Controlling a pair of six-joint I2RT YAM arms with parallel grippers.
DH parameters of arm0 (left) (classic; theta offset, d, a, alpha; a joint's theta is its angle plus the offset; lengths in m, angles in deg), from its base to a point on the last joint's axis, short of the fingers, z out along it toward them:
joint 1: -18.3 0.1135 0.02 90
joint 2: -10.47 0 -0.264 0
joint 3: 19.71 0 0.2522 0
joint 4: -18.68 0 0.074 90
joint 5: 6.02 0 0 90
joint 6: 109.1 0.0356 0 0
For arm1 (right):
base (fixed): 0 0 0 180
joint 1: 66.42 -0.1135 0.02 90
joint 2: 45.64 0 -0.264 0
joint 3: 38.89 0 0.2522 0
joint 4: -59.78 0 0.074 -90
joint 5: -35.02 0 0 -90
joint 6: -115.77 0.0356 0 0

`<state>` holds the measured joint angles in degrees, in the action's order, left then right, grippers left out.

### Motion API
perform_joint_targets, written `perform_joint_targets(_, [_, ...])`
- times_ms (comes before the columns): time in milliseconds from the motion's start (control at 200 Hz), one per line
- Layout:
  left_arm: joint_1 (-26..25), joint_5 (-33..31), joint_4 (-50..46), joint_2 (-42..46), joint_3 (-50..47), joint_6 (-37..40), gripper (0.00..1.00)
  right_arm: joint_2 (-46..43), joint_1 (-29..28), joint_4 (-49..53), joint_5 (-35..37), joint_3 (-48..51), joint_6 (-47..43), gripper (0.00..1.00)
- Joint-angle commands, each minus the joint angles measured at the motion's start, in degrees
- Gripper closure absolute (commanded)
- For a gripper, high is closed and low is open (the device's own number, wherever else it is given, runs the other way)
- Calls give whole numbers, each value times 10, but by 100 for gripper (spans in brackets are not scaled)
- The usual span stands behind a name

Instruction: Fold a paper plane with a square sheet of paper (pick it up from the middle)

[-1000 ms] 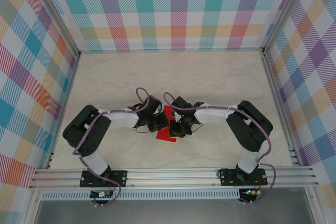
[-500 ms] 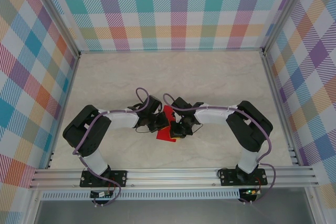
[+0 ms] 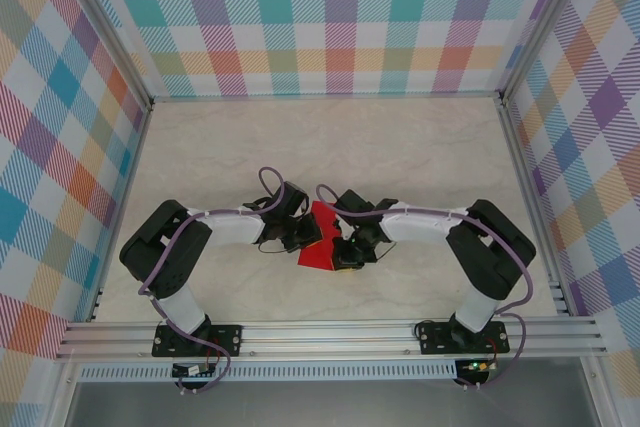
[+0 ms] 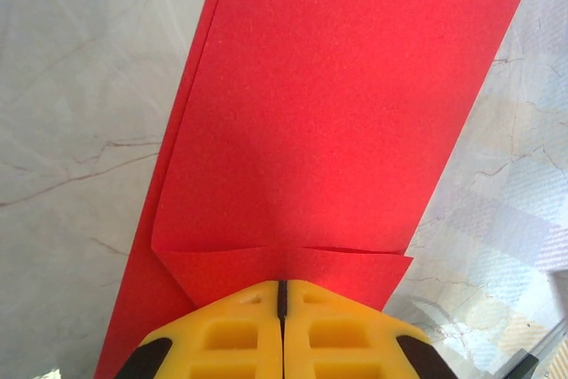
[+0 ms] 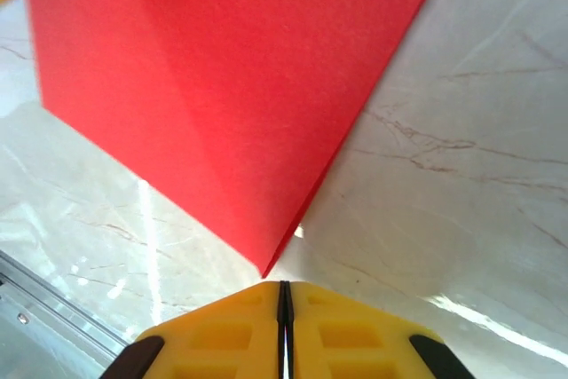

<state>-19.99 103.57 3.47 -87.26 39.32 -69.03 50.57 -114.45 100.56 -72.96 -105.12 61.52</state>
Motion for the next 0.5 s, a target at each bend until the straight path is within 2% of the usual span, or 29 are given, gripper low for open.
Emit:
perform_joint_targets(0, [-5,-62,-80,-36,-21,-3,94,-41,-4,-31,21,-6,8,89])
perform_joint_targets(240, [-5,-58,-76,-35,-23,-6,94,29,-4,-59,4,-44,26,90])
perform_joint_targets(495, [-5,-52,-65,-35,-28,-12,94,62,-4,-76,5,-44,37,90])
